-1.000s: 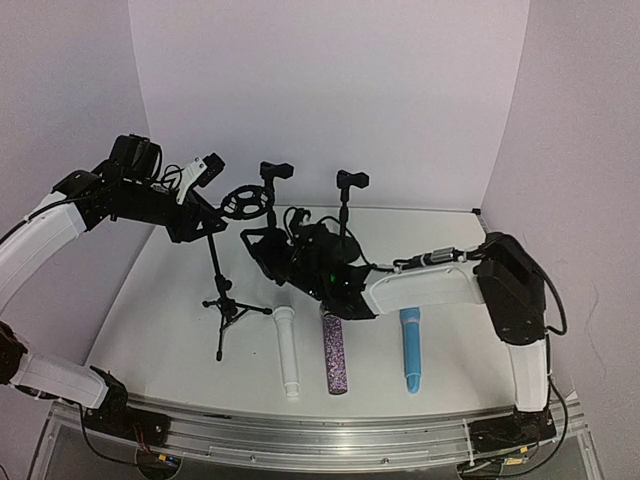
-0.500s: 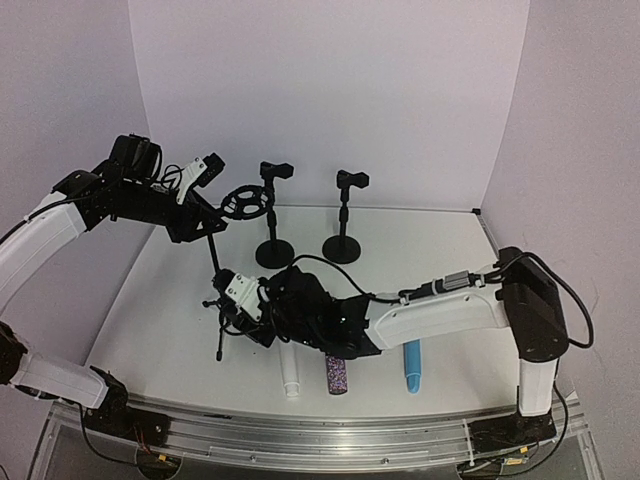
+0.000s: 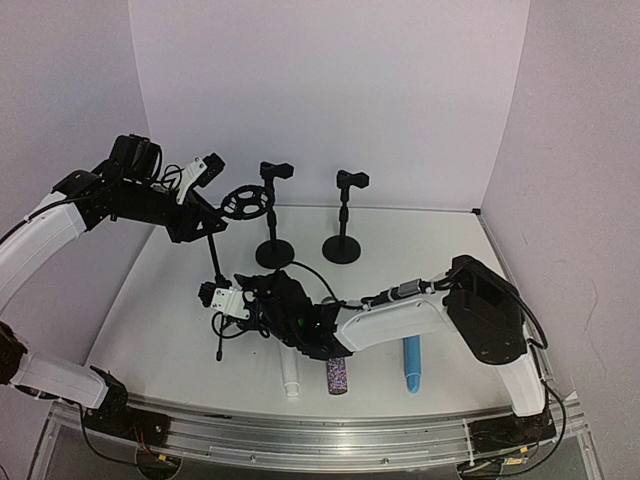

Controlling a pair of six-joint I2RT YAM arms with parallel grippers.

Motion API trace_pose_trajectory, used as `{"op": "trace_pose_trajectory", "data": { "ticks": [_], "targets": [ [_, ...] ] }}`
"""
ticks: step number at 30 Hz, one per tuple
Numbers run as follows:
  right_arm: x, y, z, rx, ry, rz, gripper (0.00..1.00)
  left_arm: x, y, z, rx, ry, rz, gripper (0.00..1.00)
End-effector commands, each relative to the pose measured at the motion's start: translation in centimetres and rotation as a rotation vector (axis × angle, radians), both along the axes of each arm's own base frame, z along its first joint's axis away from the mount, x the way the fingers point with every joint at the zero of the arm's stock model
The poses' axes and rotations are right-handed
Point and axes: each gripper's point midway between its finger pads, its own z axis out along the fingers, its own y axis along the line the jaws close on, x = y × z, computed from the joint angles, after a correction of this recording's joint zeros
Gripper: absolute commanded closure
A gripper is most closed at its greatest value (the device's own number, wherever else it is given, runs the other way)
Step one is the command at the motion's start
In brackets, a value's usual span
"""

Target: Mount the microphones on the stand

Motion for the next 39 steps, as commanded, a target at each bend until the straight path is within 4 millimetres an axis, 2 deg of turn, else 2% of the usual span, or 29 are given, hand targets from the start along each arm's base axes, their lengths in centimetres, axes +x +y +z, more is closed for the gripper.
{"op": "trace_pose_trajectory", "data": {
  "ticks": [1,8,15,28,30,34,39],
  "targets": [
    [0.4,1.2,3.0,0.125,-0.009,-0.002,0.63,0.1,-1.0,4.1,-0.081,-0.091,-0.034,1.0],
    [0.4,2.0,1.9,0.156,0.04,0.003,0.69,0.3,-1.1,4.0,-0.084,-0.085,-0.032,1.0],
    [0.8,2.0,1.7,0.182,0.071,-0.004,0.7,0.4,-1.2,3.9,-0.084,-0.082,-0.035,1.0],
    [1.4,1.7,2.0,0.259,0.141,-0.046,0.92,0.3,-1.1,3.7,-0.078,-0.082,-0.035,1.0],
    [1.4,1.4,2.3,0.343,0.237,-0.066,0.94,0.3,-1.1,3.6,-0.077,-0.08,-0.035,1.0],
    [1.0,0.9,1.9,0.638,0.696,-0.098,0.99,0.3,-1.1,3.5,-0.077,-0.077,-0.035,1.0],
    [1.1,0.6,0.7,0.91,1.125,-0.184,1.0,0.2,-1.2,3.3,-0.078,-0.069,-0.037,1.0]
  ]
}}
